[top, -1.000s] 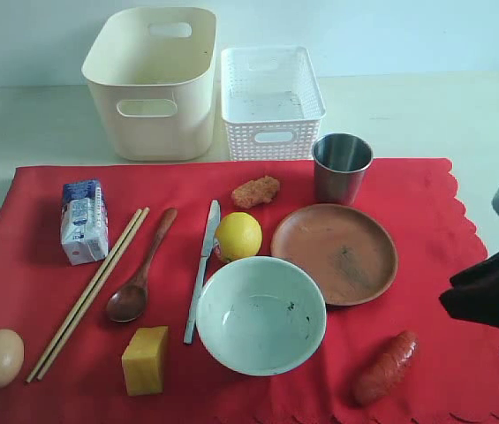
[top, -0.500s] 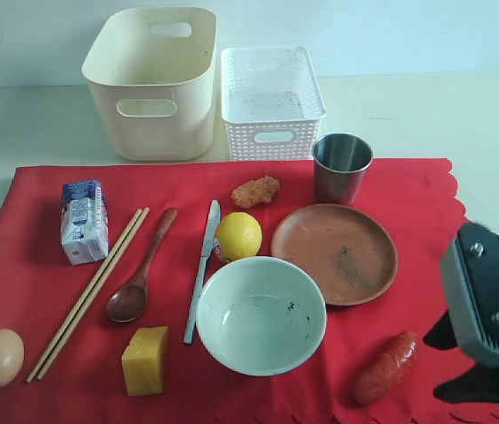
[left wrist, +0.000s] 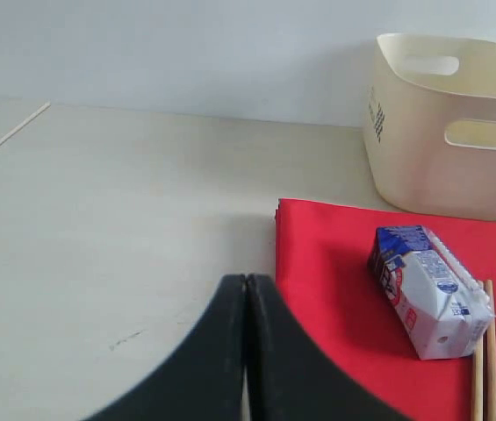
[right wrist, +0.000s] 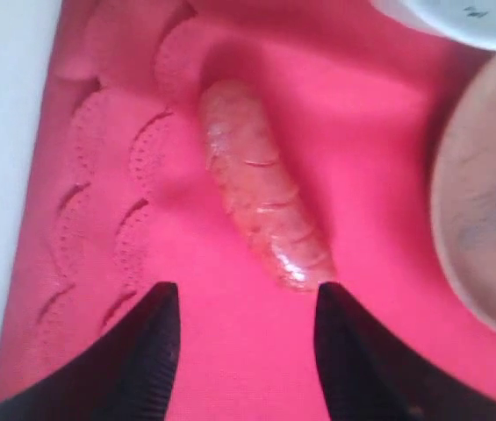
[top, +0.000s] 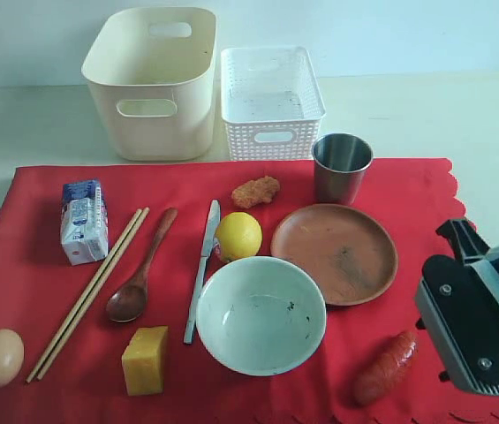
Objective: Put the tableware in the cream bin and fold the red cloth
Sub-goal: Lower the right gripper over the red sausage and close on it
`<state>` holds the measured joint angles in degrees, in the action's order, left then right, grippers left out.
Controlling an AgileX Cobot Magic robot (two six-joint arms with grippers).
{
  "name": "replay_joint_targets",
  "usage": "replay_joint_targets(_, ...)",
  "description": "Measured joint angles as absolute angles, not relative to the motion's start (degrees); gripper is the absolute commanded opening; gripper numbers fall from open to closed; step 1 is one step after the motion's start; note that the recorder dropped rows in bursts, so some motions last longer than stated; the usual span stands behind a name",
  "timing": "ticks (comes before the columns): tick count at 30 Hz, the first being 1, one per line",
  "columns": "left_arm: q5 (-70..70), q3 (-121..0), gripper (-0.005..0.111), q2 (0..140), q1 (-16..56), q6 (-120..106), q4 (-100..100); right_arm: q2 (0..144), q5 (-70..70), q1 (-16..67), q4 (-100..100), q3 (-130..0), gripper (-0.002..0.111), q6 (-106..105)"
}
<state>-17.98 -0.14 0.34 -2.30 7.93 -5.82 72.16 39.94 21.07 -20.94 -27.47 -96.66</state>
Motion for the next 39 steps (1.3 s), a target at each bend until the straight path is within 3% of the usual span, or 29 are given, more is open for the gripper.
replay_joint_targets(10, -18.0, -0.1, 0.000, 0.3, -2.3, 7.9, -5.8, 78.5, 42.4, 21.3, -20.6, -34.8, 0.048, -97.8)
replay_joint_targets(17, -18.0, -0.1, 0.000, 0.3, -2.3, 7.9, -5.8, 82.0, 43.8, 21.8, -19.5, -36.0, 0.062, -98.3)
replay_joint_targets(27, -18.0, -0.1, 0.000, 0.3, -2.3, 7.9, -5.8, 85.5, 43.7, 28.0, -16.3, -36.1, 0.061, -98.3)
replay_joint_targets(39, -18.0, -0.1, 0.000, 0.3, -2.3, 7.9, -5.8, 90.5, 39.7, 28.6, -15.4, -36.2, 0.061, -98.3)
